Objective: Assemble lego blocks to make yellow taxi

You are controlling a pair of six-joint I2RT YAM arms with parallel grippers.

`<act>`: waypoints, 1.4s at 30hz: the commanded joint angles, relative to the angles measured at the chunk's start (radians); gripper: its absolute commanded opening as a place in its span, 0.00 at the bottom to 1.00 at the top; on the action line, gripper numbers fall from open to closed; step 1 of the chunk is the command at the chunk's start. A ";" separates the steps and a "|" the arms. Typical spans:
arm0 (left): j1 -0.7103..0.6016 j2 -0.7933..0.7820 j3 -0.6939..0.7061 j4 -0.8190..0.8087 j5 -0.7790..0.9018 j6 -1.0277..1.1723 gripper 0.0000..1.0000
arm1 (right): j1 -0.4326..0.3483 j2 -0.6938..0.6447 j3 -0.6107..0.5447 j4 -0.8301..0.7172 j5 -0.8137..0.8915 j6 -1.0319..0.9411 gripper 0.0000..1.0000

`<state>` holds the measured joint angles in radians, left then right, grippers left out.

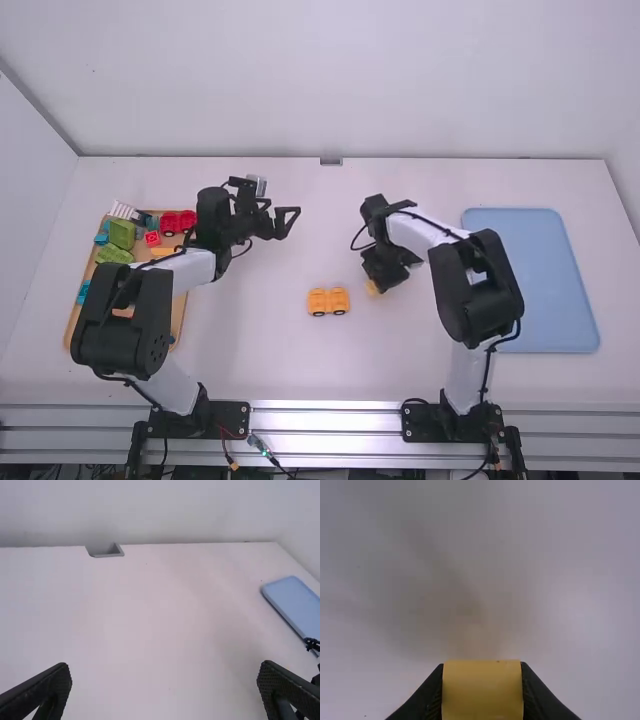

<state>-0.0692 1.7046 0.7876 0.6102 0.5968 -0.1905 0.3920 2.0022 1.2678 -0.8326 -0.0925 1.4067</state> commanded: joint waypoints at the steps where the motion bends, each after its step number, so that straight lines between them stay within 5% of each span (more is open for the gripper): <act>1: 0.008 0.002 -0.001 -0.001 0.005 -0.003 0.99 | 0.011 -0.027 -0.024 0.008 -0.029 0.075 0.00; 9: 0.004 0.002 -0.001 -0.004 0.004 -0.003 0.99 | 0.023 -0.027 -0.026 -0.059 -0.010 0.198 0.01; 15: 0.006 0.002 -0.001 -0.009 0.005 -0.003 0.99 | 0.015 -0.027 -0.047 -0.081 -0.013 0.282 0.22; 26: 0.003 0.002 -0.001 -0.025 0.014 -0.002 0.99 | 0.006 -0.027 -0.177 0.155 -0.090 0.288 0.18; 28: 0.001 0.002 -0.001 -0.028 0.012 -0.003 0.99 | 0.005 -0.027 -0.181 0.163 -0.090 0.287 0.33; 29: 0.001 0.002 -0.001 -0.028 0.015 -0.002 0.99 | 0.005 -0.027 -0.181 0.164 -0.092 0.286 0.50; 30: 0.001 0.002 -0.001 -0.027 0.014 -0.002 0.99 | 0.005 -0.027 -0.180 0.163 -0.095 0.286 0.53; 36: 0.001 0.002 -0.001 -0.026 0.013 -0.002 0.99 | 0.005 -0.027 -0.140 0.111 -0.090 0.242 0.69; 42: 0.006 0.002 -0.001 -0.027 0.012 0.001 0.99 | -0.018 -0.027 -0.043 0.005 -0.087 0.161 0.70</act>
<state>-0.0685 1.7046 0.7876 0.5873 0.5972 -0.1902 0.3912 1.9682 1.1671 -0.8131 -0.1959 1.6115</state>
